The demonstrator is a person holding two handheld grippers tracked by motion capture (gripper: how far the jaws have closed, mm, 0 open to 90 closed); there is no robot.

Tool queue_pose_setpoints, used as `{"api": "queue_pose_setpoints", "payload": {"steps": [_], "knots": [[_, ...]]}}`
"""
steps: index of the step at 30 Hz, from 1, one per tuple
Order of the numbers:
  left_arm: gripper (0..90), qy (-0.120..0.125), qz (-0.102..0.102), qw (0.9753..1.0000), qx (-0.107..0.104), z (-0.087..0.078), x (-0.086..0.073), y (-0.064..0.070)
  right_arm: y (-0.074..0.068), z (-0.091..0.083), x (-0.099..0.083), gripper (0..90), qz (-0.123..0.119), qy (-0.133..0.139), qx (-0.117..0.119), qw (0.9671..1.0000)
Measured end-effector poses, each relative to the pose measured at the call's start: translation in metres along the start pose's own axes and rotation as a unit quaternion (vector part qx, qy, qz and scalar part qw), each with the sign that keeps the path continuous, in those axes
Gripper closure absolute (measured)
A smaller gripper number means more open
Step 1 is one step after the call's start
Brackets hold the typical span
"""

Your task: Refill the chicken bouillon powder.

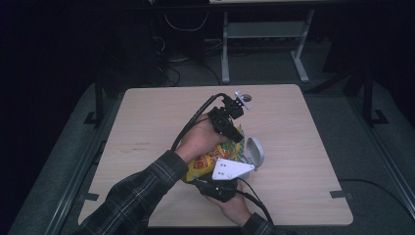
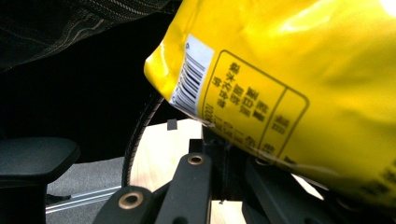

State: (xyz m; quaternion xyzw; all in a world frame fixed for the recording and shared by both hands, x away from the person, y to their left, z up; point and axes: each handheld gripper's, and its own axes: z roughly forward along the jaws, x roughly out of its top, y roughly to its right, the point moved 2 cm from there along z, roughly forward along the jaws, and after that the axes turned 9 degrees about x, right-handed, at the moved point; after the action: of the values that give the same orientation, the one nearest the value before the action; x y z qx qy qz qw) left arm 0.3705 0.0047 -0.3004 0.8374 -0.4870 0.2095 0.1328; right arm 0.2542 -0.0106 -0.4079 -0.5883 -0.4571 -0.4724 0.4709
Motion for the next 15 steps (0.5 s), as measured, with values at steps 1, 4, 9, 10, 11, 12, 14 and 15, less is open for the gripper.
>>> {"api": "queue_pose_setpoints", "payload": {"steps": [1,4,9,10,11,12,14,15], "knots": [[90.0,0.000,0.000,1.0000,0.000,0.0000,0.0000,0.0000,0.0000,0.0000,0.0000,90.0,0.000,0.000,0.000,1.0000],[89.9,0.000,0.000,1.0000,0.000,0.0001,-0.0002,-0.0005,0.0004,0.0002,-0.0002,90.0,0.000,-0.001,0.000,1.0000],[90.0,0.000,-0.002,1.0000,-0.001,0.0004,-0.0010,-0.0007,0.0005,0.0006,-0.0006,90.0,0.000,-0.002,0.000,1.0000],[89.9,0.001,-0.004,1.0000,-0.002,0.0004,-0.0019,-0.0011,0.0005,0.0009,-0.0007,90.0,-0.001,-0.004,0.001,1.0000],[89.9,0.000,-0.003,1.0000,-0.002,0.0002,-0.0021,-0.0014,0.0004,0.0011,-0.0009,90.0,-0.001,-0.004,0.002,1.0000],[89.9,-0.001,-0.002,1.0000,-0.003,0.0000,-0.0023,-0.0016,0.0002,0.0013,-0.0009,90.0,-0.001,-0.004,0.002,1.0000],[89.9,0.000,-0.003,1.0000,-0.002,0.0001,-0.0027,-0.0019,0.0002,0.0016,-0.0010,90.0,-0.001,-0.005,0.003,1.0000],[89.9,0.000,-0.003,1.0000,-0.001,0.0000,-0.0030,-0.0022,0.0003,0.0017,-0.0011,90.0,-0.001,-0.005,0.003,1.0000]]}}
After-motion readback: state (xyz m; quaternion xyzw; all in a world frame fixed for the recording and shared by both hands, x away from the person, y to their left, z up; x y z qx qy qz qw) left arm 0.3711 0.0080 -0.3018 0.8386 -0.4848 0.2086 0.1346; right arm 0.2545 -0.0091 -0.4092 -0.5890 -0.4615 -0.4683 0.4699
